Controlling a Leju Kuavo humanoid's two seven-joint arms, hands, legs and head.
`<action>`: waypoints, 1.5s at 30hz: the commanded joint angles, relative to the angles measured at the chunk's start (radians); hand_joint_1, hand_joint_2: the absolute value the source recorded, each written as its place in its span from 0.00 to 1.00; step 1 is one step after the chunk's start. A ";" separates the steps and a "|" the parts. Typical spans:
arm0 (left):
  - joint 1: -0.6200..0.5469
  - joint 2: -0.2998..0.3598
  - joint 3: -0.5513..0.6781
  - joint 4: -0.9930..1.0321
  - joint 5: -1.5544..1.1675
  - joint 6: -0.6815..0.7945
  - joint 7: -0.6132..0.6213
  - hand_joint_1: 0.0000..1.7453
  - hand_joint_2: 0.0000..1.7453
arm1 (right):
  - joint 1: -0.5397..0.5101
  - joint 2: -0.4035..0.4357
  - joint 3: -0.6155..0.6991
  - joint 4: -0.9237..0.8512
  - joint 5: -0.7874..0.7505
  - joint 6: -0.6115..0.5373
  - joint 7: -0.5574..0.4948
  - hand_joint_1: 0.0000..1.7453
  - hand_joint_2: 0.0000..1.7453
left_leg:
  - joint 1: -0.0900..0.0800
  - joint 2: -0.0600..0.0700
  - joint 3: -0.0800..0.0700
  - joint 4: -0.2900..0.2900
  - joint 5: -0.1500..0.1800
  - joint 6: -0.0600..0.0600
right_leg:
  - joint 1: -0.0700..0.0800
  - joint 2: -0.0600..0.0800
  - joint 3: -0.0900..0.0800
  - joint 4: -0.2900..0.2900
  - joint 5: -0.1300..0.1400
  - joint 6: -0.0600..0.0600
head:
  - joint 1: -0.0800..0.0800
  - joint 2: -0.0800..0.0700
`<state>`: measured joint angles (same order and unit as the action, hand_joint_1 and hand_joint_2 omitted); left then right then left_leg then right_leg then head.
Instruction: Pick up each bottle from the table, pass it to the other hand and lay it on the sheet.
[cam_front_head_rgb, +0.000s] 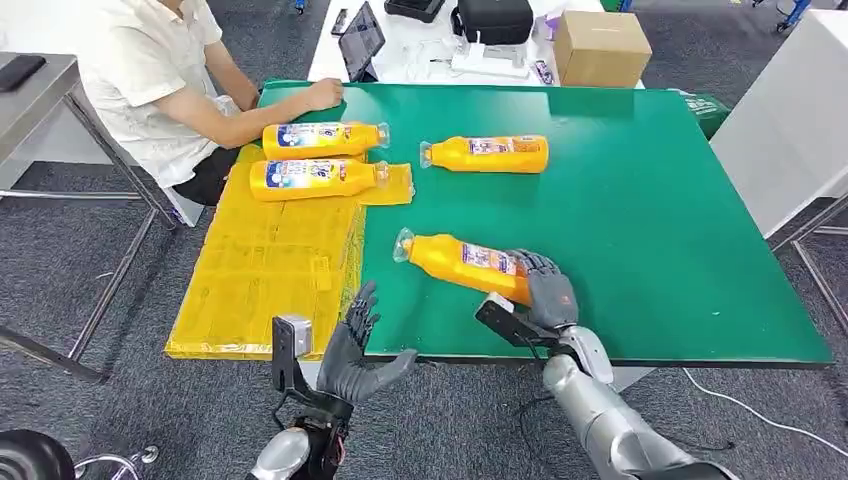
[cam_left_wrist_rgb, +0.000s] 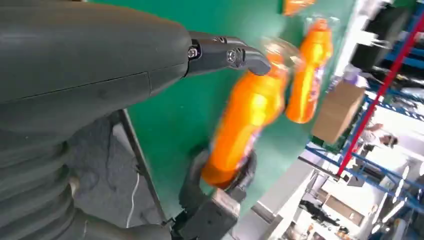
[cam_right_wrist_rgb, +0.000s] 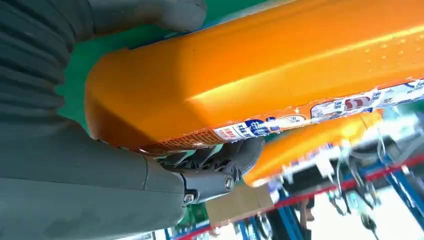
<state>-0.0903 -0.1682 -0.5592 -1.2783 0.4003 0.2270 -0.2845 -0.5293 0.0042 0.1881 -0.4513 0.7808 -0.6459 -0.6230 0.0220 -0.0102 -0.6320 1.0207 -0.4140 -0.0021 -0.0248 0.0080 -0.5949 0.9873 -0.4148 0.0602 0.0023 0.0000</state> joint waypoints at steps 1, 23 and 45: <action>-0.033 0.014 0.030 0.121 0.171 0.050 0.051 0.00 1.00 | -0.009 0.016 -0.017 -0.111 -0.123 -0.018 -0.049 1.00 1.00 | 0.000 0.003 0.003 -0.001 -0.001 0.001 | 0.001 0.001 0.002 -0.001 0.000 -0.003 | 0.000 0.000; -0.268 -0.056 0.082 0.429 0.239 -0.002 -0.157 0.00 1.00 | 0.032 0.064 0.224 -0.317 -0.278 0.085 -0.075 0.98 1.00 | 0.001 0.001 -0.001 0.000 0.000 0.000 | 0.001 0.000 -0.002 0.000 0.000 -0.002 | 0.000 0.000; -0.144 -0.068 0.077 0.173 0.341 -0.288 -0.075 0.00 1.00 | 0.084 0.069 0.490 -0.412 -0.452 0.181 -0.075 0.92 1.00 | 0.000 0.003 0.000 0.000 -0.001 0.001 | 0.001 0.001 -0.001 0.000 -0.001 -0.003 | 0.000 0.000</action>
<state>-0.2315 -0.2579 -0.4635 -1.0830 0.7363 -0.0603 -0.3529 -0.3991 0.0881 0.6001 -0.8839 0.3452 -0.4822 -0.6989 0.0223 -0.0097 -0.6351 1.0206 -0.4136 -0.0026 -0.0246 0.0080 -0.5986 0.9878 -0.4148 0.0600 0.0027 0.0000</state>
